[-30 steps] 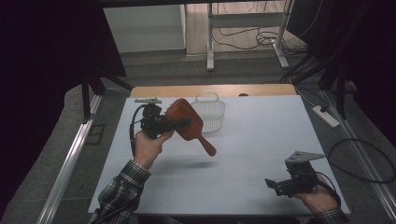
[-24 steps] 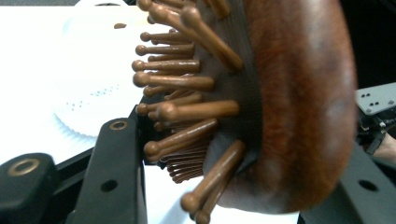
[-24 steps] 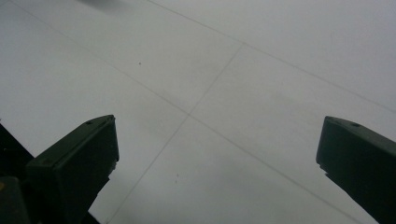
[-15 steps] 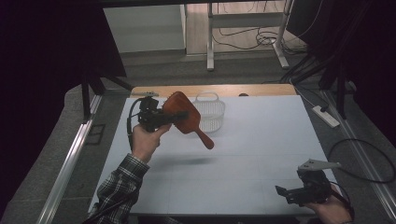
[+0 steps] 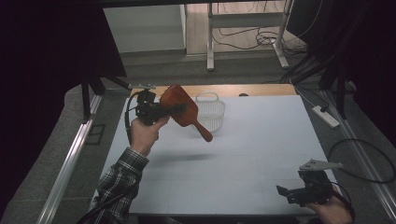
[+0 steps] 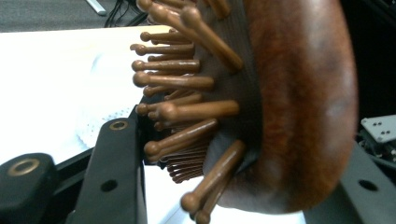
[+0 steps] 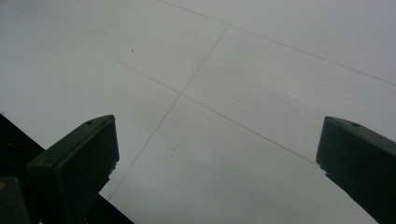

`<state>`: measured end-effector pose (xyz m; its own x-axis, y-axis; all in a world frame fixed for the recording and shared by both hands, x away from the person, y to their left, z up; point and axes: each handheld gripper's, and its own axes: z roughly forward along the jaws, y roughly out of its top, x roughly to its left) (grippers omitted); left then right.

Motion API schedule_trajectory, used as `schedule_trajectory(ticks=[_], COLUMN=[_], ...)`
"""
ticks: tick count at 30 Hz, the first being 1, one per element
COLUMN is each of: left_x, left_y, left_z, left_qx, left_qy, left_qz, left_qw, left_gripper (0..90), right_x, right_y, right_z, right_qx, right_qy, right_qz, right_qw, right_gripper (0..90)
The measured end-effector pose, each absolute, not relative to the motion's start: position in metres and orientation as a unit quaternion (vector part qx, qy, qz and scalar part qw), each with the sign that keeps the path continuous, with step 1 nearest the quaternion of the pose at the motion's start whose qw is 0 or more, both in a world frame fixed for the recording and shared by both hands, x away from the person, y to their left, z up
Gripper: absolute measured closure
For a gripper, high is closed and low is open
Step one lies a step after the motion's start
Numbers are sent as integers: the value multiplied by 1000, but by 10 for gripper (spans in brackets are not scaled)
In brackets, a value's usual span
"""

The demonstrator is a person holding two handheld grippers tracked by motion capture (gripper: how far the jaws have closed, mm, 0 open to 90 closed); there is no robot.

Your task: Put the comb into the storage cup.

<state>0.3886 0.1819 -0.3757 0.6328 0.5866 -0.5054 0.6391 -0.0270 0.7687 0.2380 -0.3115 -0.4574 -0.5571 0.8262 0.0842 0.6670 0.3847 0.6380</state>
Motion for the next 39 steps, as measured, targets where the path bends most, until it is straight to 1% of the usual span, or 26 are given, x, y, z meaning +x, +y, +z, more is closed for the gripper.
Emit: schedule_trajectory(ticks=[13,29,39], left_x=[409,433,447], left_y=[180,186,182], left_z=[-366,-359,-361], left_qx=[708,681,676], left_qy=[443,470,483], left_qz=[-15,-1,11], left_qw=[550,561,557], left_gripper=[516,517,517], right_x=[239,239,239], right_y=[-310,-309,-308], right_z=[-459,-459,-459], right_qx=[453,450,447], right_qy=[827,830,832], right_qz=[310,306,303], right_qw=[124,124,126], right_gripper=[0,6,9])
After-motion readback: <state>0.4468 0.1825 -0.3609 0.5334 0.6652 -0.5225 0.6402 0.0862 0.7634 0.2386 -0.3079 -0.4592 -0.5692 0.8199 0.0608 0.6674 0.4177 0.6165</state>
